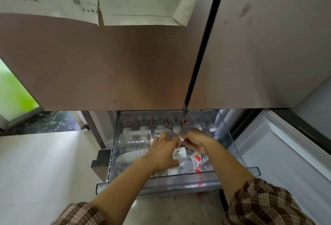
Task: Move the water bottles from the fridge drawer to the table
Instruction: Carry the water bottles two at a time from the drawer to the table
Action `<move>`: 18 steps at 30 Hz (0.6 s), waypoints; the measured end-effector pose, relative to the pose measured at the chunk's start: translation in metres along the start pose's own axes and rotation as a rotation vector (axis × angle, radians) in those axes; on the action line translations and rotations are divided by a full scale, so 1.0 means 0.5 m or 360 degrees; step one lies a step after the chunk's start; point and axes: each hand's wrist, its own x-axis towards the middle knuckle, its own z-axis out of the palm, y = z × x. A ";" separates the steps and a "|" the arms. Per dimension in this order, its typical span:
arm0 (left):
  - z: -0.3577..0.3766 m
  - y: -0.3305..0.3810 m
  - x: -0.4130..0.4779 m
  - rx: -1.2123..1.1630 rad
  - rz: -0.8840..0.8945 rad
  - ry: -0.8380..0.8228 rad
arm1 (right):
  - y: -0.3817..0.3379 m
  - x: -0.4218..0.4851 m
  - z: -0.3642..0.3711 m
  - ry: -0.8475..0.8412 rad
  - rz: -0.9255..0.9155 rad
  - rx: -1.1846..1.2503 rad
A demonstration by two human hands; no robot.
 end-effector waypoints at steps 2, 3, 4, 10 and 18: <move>-0.015 0.008 -0.019 -0.0001 0.0142 0.0048 | -0.007 -0.016 -0.001 -0.0067 -0.0043 0.0013; -0.025 0.011 -0.032 0.0022 0.0208 0.0087 | -0.011 -0.026 -0.002 -0.0084 -0.0072 -0.0038; -0.036 0.014 -0.046 0.0067 0.0264 0.0131 | -0.015 -0.037 -0.003 -0.0082 -0.0112 -0.0133; -0.118 0.046 -0.102 0.0530 0.0323 0.0134 | -0.036 -0.110 0.010 0.0080 -0.0584 -0.0347; -0.176 0.038 -0.267 0.0361 -0.0204 0.0730 | -0.061 -0.245 0.065 0.0431 -0.1310 -0.0801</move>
